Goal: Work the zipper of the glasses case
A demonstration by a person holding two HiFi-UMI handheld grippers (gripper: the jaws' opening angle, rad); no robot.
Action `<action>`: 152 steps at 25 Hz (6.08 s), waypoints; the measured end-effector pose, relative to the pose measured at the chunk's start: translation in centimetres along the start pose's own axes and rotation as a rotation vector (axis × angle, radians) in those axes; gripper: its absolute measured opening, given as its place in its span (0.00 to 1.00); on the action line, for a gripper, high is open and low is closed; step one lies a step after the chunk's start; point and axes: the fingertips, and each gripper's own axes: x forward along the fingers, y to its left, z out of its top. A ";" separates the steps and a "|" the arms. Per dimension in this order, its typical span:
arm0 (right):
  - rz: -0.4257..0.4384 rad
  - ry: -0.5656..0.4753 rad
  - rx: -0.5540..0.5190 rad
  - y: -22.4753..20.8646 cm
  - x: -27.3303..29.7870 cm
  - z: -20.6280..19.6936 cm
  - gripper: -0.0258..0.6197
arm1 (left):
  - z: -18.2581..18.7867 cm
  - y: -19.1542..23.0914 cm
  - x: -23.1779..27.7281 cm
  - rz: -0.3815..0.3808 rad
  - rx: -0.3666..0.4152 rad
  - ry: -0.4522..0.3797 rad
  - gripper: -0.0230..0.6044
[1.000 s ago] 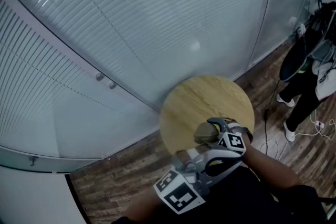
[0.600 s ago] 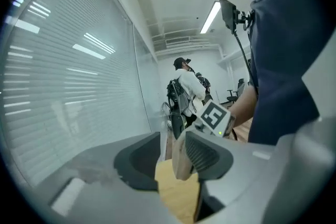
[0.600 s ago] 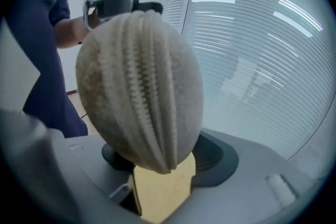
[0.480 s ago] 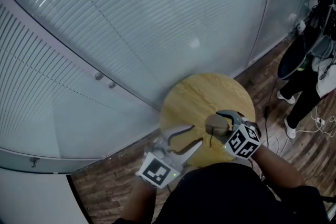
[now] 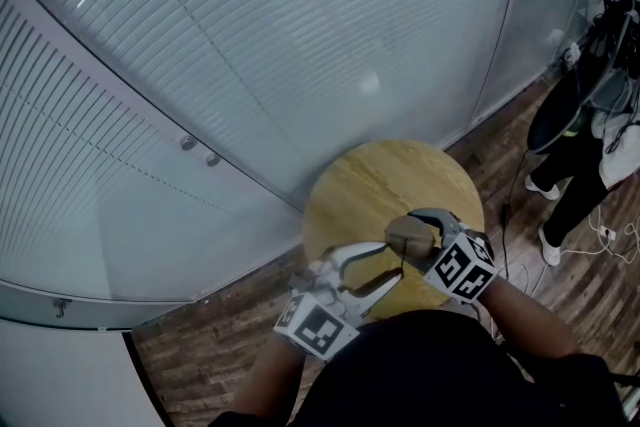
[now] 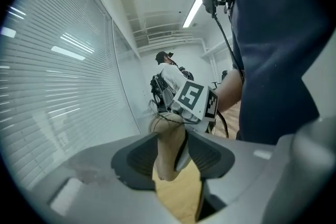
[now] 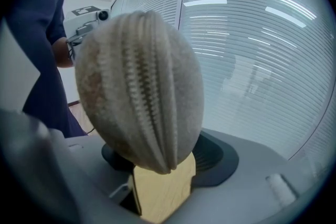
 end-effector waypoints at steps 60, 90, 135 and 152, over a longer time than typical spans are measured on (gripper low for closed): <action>0.050 0.185 -0.190 2.2 1.6 0.1 0.47 | 6.5 0.9 -0.7 -0.037 -0.049 -0.134 0.05; 0.141 -0.039 0.075 1.5 -0.8 2.4 0.47 | 4.6 4.0 -5.2 0.106 0.028 -0.161 0.26; 0.076 -0.551 -0.195 3.4 -11.7 15.0 0.53 | 2.7 7.5 -4.0 0.115 -0.145 -0.167 0.52; -0.041 -0.548 -0.332 4.0 -11.2 15.3 0.06 | 2.1 5.7 -3.6 0.064 -0.133 -0.119 0.52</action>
